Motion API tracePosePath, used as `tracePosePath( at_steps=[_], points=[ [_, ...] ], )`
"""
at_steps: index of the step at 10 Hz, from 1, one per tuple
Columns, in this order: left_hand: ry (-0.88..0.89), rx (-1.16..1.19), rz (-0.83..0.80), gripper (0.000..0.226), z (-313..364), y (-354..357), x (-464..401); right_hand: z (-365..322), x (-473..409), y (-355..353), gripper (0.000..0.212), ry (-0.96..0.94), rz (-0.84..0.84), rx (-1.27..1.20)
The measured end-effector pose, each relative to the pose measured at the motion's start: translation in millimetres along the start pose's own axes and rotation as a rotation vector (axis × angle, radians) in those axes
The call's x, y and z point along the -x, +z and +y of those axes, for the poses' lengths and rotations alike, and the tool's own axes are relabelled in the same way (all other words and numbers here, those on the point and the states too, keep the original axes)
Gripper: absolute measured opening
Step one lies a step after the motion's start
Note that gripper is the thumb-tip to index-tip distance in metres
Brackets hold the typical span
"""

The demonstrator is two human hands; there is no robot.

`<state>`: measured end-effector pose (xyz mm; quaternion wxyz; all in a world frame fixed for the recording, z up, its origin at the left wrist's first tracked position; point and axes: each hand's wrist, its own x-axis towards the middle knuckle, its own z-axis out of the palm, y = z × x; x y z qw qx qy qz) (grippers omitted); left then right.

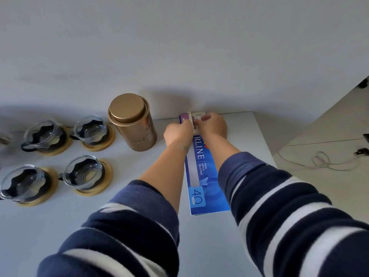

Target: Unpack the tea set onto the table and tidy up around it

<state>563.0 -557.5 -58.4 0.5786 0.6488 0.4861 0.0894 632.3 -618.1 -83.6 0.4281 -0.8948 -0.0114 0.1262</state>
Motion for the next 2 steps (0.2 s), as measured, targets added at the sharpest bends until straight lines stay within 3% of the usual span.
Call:
tracePosePath(
  at_steps=[1,2],
  points=[
    [0.021,0.056,-0.094,0.04,2,-11,9,0,8,-4,0.031,-0.043,-0.033,0.103],
    [0.14,-0.029,-0.192,0.052,-7,-37,41,13,49,-14,0.032,-0.153,-0.046,0.154]
  ],
)
